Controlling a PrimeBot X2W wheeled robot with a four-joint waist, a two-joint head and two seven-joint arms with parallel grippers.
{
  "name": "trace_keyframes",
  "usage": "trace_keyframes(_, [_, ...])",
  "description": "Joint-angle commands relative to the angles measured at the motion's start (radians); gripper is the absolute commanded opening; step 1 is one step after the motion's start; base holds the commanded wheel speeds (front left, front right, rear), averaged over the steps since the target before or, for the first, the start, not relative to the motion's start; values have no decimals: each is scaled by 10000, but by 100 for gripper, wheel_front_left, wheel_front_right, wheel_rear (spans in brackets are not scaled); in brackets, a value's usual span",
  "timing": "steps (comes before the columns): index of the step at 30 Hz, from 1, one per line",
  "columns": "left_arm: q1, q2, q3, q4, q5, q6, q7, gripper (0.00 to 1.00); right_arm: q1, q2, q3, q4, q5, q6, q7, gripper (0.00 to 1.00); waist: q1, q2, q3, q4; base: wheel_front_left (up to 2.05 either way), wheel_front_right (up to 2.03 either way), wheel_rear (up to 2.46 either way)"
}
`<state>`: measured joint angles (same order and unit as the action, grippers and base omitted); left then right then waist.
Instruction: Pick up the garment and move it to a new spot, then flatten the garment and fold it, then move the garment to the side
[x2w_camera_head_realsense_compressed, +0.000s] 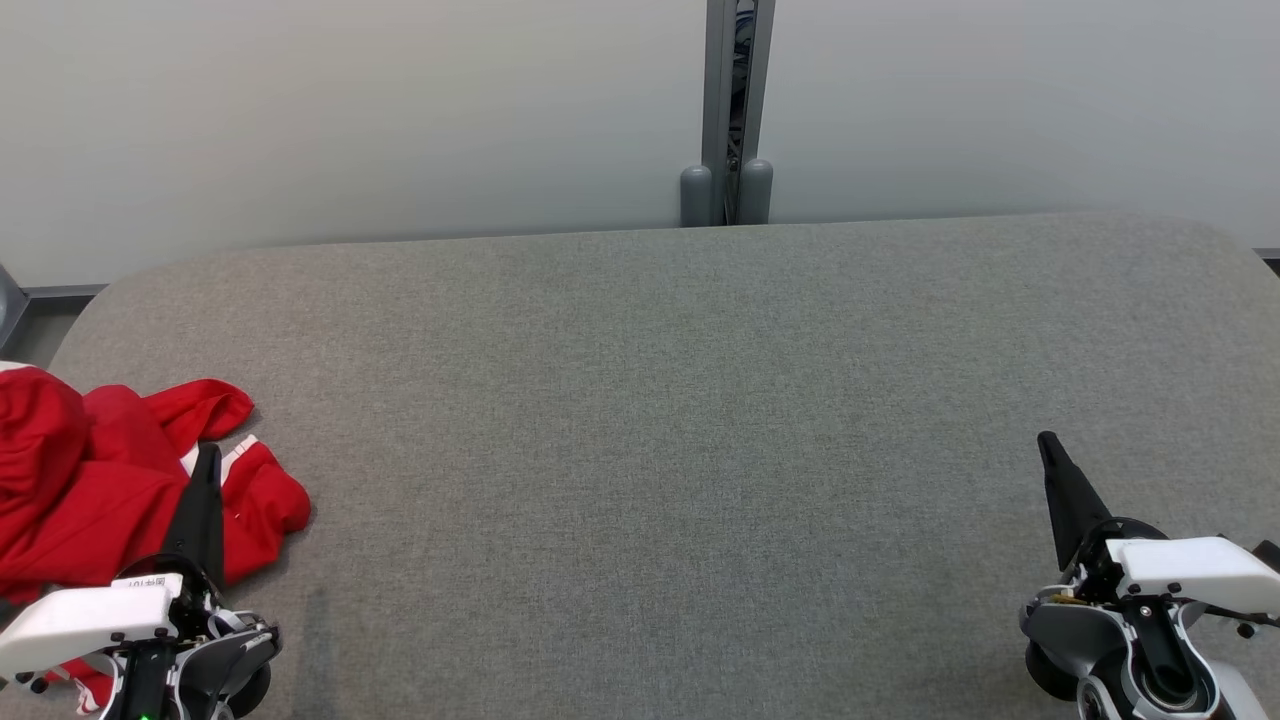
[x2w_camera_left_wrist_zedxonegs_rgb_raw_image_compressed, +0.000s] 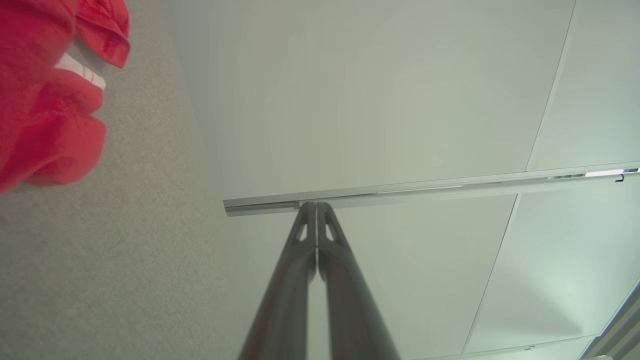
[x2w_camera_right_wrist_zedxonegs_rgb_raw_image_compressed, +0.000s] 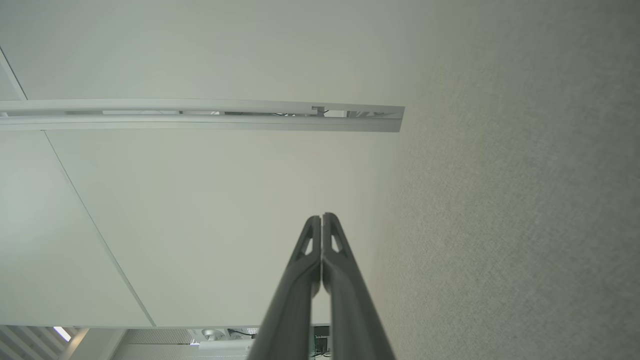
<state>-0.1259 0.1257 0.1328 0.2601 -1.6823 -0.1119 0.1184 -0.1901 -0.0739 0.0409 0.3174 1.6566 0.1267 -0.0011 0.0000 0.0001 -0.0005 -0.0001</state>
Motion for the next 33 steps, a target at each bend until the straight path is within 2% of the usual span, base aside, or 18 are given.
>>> trace_keyframes(1, [-120,32,49,1,47,23,25,0,-40,-30,-34,29,-27,78,32,0,0,-1,0,0,0,0,0])
trace_keyframes(33, [-131,-15,119,1,98,33,89,0,-41,-19,-54,30,-44,78,50,0,0,-1,0,0,0,0,0])
